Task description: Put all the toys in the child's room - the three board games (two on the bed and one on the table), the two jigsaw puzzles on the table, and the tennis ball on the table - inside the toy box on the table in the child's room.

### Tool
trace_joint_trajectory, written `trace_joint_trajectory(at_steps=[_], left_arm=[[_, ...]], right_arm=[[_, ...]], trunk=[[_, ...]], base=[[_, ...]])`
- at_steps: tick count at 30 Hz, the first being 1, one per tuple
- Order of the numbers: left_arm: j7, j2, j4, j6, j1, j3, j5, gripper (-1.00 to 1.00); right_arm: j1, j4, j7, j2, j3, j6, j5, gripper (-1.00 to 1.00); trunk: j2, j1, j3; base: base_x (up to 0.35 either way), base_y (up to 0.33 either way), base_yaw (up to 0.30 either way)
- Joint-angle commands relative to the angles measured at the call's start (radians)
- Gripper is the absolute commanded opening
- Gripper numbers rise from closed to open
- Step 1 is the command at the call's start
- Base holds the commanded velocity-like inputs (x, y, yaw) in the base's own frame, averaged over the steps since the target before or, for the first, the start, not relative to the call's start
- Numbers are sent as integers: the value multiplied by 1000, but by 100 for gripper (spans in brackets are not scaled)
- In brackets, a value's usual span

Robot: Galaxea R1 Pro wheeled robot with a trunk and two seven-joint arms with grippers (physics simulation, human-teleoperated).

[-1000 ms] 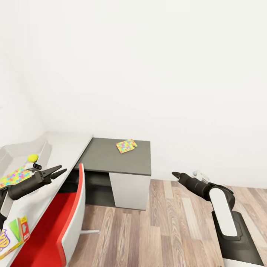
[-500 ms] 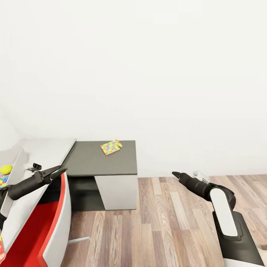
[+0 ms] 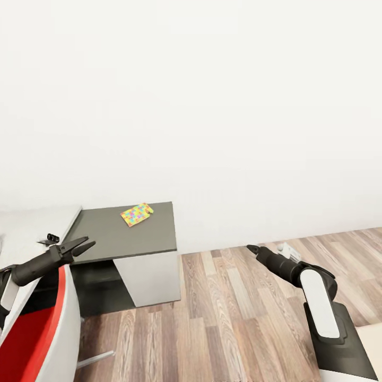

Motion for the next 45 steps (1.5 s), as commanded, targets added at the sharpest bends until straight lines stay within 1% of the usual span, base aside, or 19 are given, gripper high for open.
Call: trace_joint_trajectory(at_steps=[1, 8, 14, 29, 36, 40, 42, 45], left_arm=[[-4, 0, 0, 11, 0, 0, -1, 100], [-2, 0, 0, 11, 0, 0, -2, 100], [4, -1, 0, 11, 0, 0, -3, 100], [17, -4, -1, 15, 0, -5, -6, 100], [63, -4, -3, 15, -1, -4, -5, 100], [72, -6, -5, 15, -3, -4, -6, 100], [91, -8, -7, 19, -9, -6, -11, 100], [149, -11, -14, 26, -15, -9, -18, 100]], right_arm=[[-1, -1, -9, 0, 0, 3, -10, 100], [-1, -1, -9, 0, 1, 2, -9, 100], [-1, -5, -10, 0, 8, 2, -9, 100], [-1, -4, -11, 2, 10, 2, -8, 100], [-1, -3, -11, 1, 10, 1, -7, 100], [-1, -2, -11, 1, 10, 1, -7, 100], [-1, -1, -11, 1, 10, 1, -7, 100], [-1, -1, -11, 0, 10, 1, -7, 100]], trunk=[[-2, 1, -2], [-2, 1, -2], [-2, 1, -2], [-2, 1, -2], [-2, 1, -6], [-2, 1, -10], [-2, 1, -12], [-2, 1, -15]], base=[[0, 0, -261], [0, 0, -119], [0, 0, -12], [0, 0, 0], [0, 0, 75], [0, 0, 165], [0, 0, 186], [0, 0, 194]])
